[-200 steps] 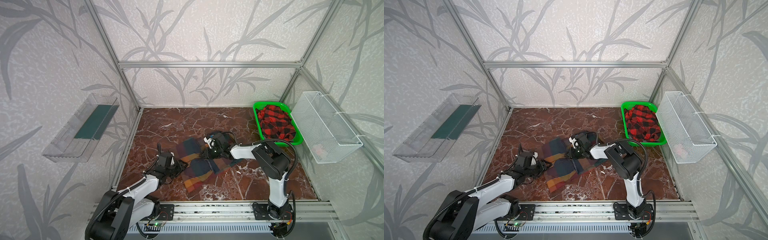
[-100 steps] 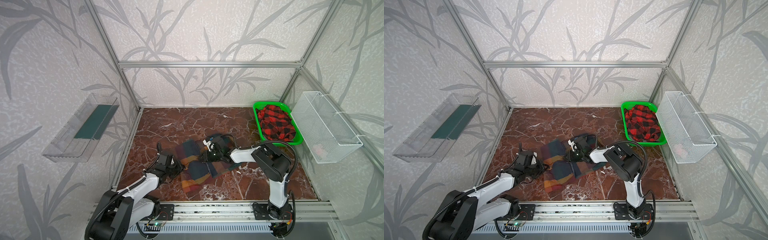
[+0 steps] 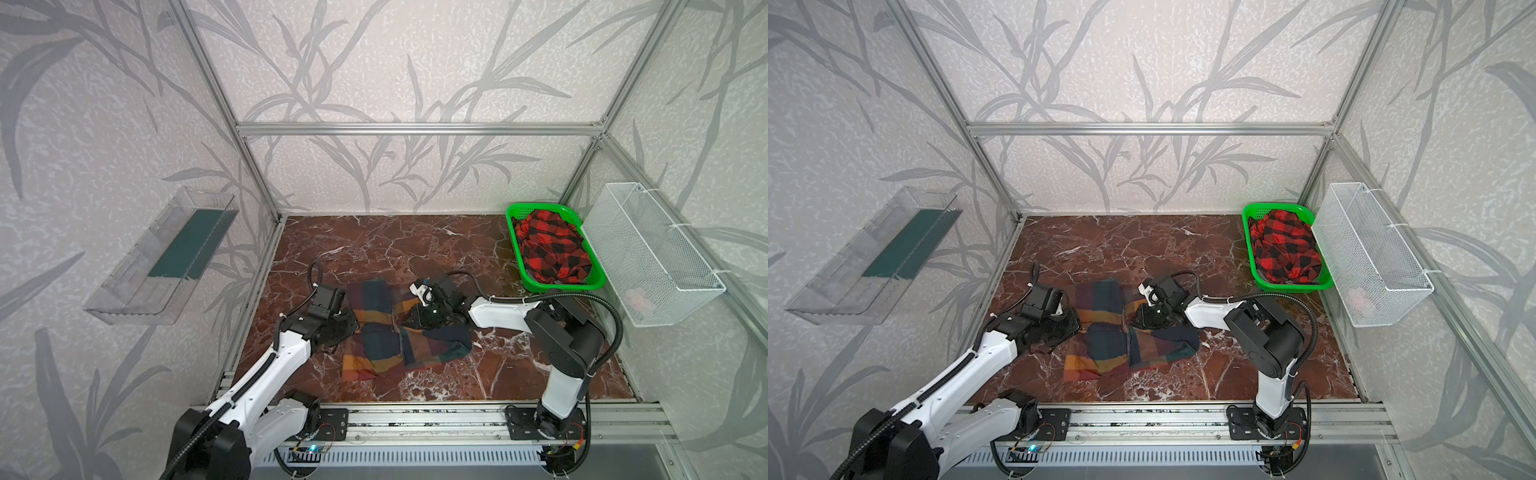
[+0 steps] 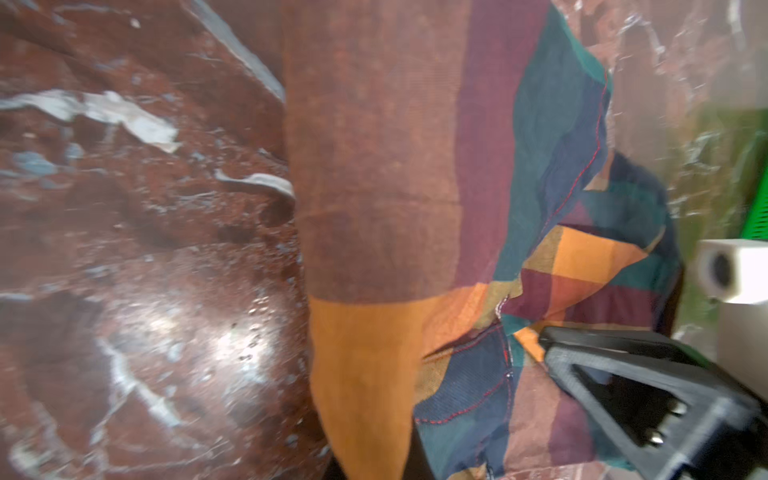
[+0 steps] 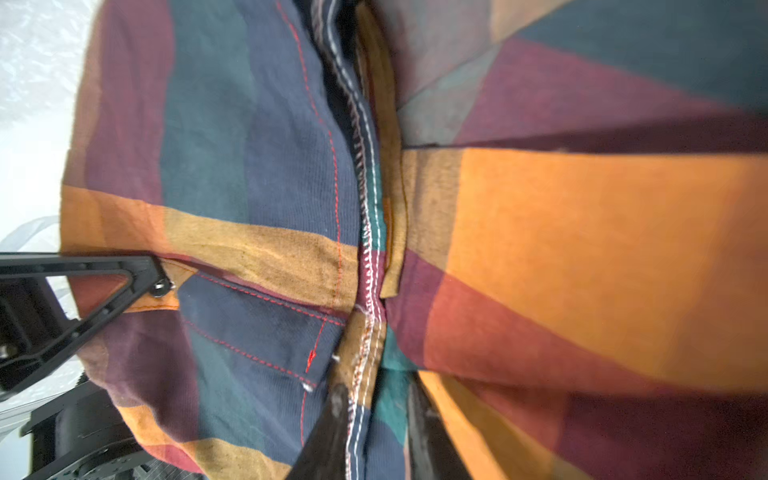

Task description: Fold and stack the long sleeve shirts

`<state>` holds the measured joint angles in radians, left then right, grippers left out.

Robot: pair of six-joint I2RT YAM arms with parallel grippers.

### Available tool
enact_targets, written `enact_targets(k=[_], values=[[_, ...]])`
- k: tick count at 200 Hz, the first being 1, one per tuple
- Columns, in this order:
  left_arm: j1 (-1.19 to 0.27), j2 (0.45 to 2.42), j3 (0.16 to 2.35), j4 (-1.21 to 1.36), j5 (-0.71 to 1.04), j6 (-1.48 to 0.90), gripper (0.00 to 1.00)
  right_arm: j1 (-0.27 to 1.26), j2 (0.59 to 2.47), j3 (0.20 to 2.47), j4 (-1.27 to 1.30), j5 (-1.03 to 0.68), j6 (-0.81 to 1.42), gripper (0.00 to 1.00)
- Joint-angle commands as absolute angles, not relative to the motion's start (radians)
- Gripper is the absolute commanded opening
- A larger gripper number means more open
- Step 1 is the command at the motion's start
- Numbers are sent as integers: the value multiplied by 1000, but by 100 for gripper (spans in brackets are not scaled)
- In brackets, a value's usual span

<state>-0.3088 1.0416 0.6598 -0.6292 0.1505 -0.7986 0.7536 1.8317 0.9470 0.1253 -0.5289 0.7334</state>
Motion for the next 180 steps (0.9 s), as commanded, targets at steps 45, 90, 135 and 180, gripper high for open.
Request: enact_targets(k=[45, 90, 135, 180], values=[[-314, 1215, 936, -1019, 44, -588, 0, 763, 1902, 976, 187, -542, 794, 26], [-337, 1249, 1026, -1132, 3, -554, 0, 812, 1969, 1029, 188, -453, 848, 25], [-431, 1327, 1152, -1217, -55, -560, 0, 875, 2046, 1084, 199, -415, 922, 24], [-488, 1398, 1256, -1246, -72, -574, 0, 920, 2096, 1120, 222, -420, 956, 23]])
